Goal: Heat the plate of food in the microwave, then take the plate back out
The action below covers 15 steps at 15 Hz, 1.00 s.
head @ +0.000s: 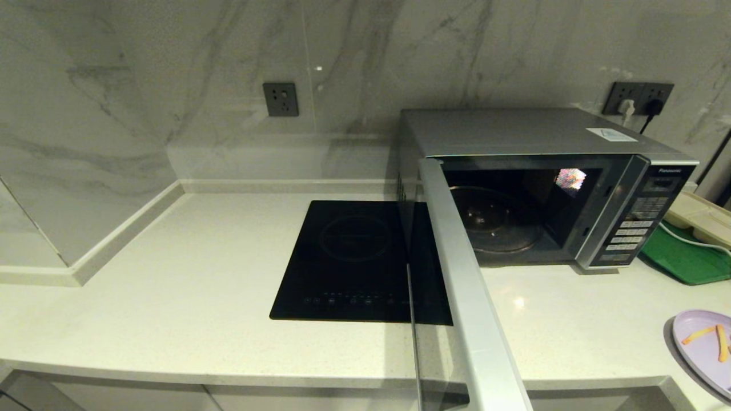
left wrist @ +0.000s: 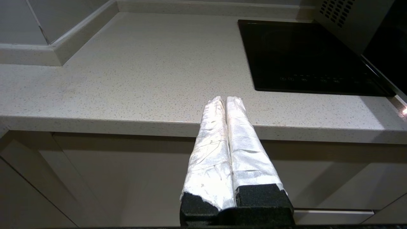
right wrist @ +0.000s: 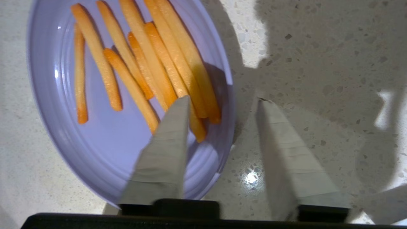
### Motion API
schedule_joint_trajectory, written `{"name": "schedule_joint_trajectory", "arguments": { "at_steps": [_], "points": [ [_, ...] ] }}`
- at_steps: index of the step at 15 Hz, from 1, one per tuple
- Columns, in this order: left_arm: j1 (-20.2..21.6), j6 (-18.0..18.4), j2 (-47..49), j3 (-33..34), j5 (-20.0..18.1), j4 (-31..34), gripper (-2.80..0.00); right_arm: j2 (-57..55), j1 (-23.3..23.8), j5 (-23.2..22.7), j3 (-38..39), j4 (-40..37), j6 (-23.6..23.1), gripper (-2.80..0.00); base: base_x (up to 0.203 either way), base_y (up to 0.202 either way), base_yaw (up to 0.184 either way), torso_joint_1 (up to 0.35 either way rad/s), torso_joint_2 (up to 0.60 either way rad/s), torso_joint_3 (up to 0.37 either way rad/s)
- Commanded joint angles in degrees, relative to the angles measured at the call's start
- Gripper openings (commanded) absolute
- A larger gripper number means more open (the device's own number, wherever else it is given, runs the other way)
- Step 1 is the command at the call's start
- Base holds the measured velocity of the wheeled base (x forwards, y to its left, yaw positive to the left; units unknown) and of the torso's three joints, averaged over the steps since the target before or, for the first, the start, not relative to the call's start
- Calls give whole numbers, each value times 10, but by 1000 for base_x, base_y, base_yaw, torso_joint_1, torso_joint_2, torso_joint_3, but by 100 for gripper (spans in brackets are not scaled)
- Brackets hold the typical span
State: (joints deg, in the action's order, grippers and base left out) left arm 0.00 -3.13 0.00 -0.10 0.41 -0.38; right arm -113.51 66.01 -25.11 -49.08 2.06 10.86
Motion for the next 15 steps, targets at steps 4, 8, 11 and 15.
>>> {"name": "schedule_joint_trajectory", "arguments": {
  "at_steps": [4,8,11,15],
  "points": [
    [0,0,0,0,0,0,-280,110,-1,-23,12,-21,0,0,0,0,0,0,0,0],
    [0,0,0,0,0,-1,-280,283,-58,-54,19,-180,-41,-280,0,0,0,0,0,0],
    [0,0,0,0,0,-1,-280,419,-164,-59,-4,-329,-58,-280,0,0,0,0,0,0],
    [0,0,0,0,0,-1,-280,509,-328,-59,-128,-540,-60,-280,0,0,0,0,0,0]
  ]
}}
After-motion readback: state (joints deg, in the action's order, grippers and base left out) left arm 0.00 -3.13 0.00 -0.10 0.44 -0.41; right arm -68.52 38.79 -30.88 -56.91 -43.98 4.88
